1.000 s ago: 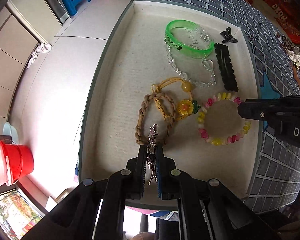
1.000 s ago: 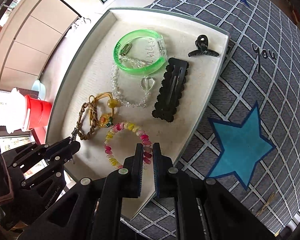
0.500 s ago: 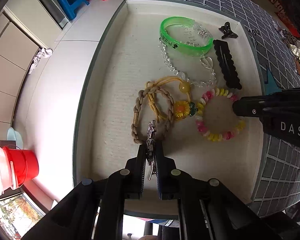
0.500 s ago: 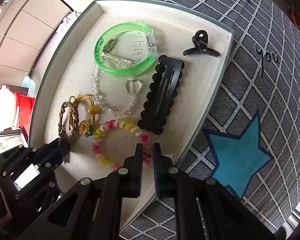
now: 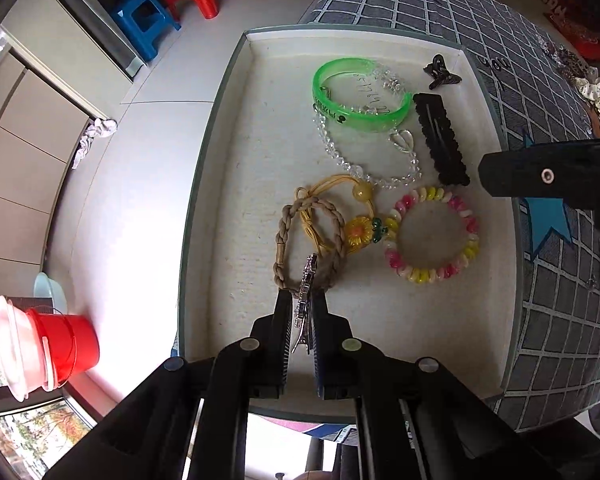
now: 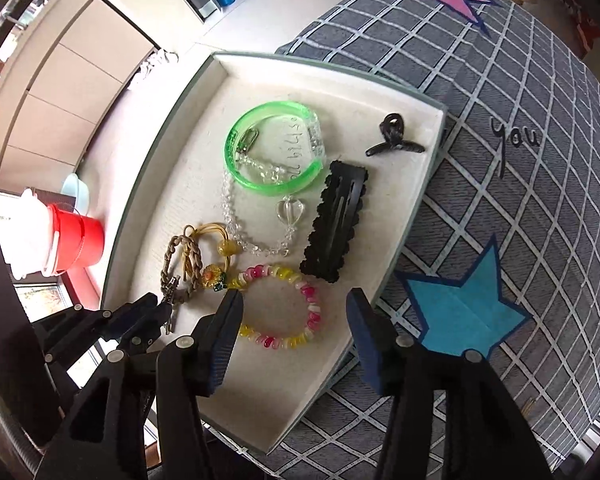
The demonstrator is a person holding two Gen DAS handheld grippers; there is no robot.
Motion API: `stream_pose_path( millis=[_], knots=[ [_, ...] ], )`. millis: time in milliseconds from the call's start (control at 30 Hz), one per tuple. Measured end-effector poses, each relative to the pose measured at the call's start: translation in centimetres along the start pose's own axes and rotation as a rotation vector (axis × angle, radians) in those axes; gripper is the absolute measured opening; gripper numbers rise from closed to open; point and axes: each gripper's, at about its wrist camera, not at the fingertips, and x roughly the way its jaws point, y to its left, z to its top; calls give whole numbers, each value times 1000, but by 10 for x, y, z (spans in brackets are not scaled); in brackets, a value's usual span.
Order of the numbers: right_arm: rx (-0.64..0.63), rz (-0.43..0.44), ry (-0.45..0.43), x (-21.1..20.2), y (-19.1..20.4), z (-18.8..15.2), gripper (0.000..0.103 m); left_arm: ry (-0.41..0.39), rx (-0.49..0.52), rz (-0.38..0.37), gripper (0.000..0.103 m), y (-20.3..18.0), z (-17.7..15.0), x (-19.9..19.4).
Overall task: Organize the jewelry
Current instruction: 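Carry both items into the white tray and open both grippers, then move both open grippers back over the mat toward the gold bunny clip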
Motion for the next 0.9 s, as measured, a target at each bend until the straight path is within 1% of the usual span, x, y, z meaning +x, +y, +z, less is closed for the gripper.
stream_pose_path(
  millis=[67,200,233,267,300,333,367,467,600,733,833,900],
  knots=[
    [37,6,-23,-15,-13,-7,72,-14,12,-6,17,-4,0,-7],
    [105,0,-53,-34,-41,-17,73,-41,26,-14,17,-10,0,-20],
    [126,-4,-59,-39,-47,-23,73,-41,26,-23,19,-10,1,-22],
    [146,-7,-62,-43,-55,-28,75,-38,26,-32,48,-11,1,-23],
    [167,-11,-66,-47,-62,-33,77,-41,22,-33,100,-12,2,-26],
    [195,-14,-73,-52,-72,-40,82,-62,16,-16,103,-13,1,-31],
    [222,-16,-80,-56,-82,-47,82,-85,23,-7,103,-13,3,-34],
    [316,-24,-95,-66,-111,-74,82,-91,69,-11,103,-25,8,-42],
    [445,-48,-112,-83,-155,-115,85,-121,156,26,103,-50,16,-50],
    [569,-84,-120,-90,-196,-157,87,-111,206,-23,103,-75,28,-57],
    [625,-117,-78,-86,-217,-178,87,-107,250,-74,103,-98,31,-66],
    [643,-137,-55,-84,-225,-185,87,-105,289,-106,103,-116,29,-71]
  ],
)
